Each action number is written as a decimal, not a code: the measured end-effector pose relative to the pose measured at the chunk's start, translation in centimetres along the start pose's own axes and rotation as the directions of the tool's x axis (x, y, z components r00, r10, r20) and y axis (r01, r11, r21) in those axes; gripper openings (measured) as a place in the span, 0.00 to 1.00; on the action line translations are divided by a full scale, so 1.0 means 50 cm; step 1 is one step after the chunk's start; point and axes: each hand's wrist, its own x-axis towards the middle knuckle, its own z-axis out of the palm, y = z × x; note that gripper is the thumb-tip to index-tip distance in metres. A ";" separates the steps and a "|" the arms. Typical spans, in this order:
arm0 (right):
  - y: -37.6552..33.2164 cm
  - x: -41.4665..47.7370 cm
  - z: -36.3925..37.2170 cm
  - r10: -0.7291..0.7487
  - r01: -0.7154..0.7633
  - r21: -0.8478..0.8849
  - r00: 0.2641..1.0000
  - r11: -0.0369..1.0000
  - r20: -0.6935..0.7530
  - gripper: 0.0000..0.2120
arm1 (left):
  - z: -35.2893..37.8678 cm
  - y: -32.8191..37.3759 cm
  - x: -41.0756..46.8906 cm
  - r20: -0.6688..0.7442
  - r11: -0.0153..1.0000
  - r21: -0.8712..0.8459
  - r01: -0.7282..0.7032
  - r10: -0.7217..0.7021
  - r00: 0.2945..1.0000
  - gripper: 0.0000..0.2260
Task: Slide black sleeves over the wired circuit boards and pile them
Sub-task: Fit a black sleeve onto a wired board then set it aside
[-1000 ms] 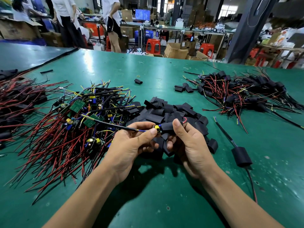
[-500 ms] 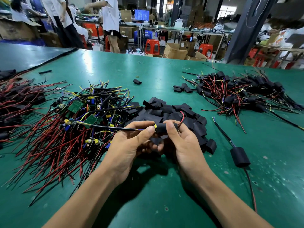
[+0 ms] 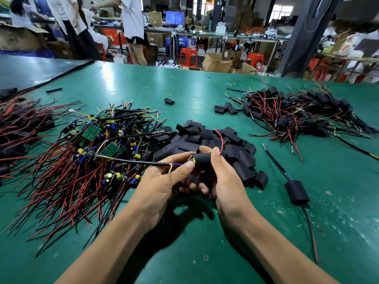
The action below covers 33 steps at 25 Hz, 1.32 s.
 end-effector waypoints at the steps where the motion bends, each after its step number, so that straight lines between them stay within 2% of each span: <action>1: 0.001 -0.001 0.000 0.003 -0.003 -0.011 1.000 1.000 -0.010 0.21 | 0.000 0.000 0.000 0.001 1.000 0.014 0.000 0.000 1.000 0.13; 5: 0.009 -0.002 0.000 0.018 -0.021 -0.105 0.999 0.994 -0.035 0.17 | -0.006 0.006 0.000 0.022 1.000 0.008 0.000 0.000 1.000 0.12; 10: 0.004 -0.004 0.002 0.014 -0.014 -0.022 1.000 1.000 0.003 0.15 | -0.005 0.007 -0.002 0.057 0.998 -0.039 0.040 -0.038 0.998 0.13; 16: -0.013 -0.001 0.000 -0.021 0.021 -0.022 0.999 1.000 0.024 0.16 | -0.008 0.016 0.003 0.152 0.989 -0.118 0.091 -0.073 0.986 0.15; 20: -0.008 -0.006 -0.002 -0.016 0.013 -0.095 1.000 0.995 -0.025 0.15 | 0.003 0.007 0.001 0.045 0.995 -0.087 0.050 -0.047 0.998 0.09; 24: 0.007 -0.009 0.005 -0.018 0.018 -0.127 1.000 0.992 0.004 0.15 | 0.004 0.001 0.003 -0.022 0.992 -0.127 0.021 -0.024 0.999 0.06; 27: 0.003 -0.005 0.001 -0.026 0.028 -0.053 0.999 0.998 0.034 0.14 | -0.003 0.006 0.006 -0.034 0.997 -0.068 0.023 -0.025 0.999 0.10; 30: -0.003 -0.004 -0.001 0.004 -0.007 0.087 0.999 0.996 0.033 0.13 | -0.006 0.005 0.012 -0.119 0.998 -0.057 0.027 -0.033 0.992 0.15; 33: -0.005 -0.008 0.003 0.041 -0.050 0.153 0.997 0.987 0.061 0.14 | -0.006 0.005 0.013 -0.151 0.996 -0.094 -0.003 -0.012 0.988 0.11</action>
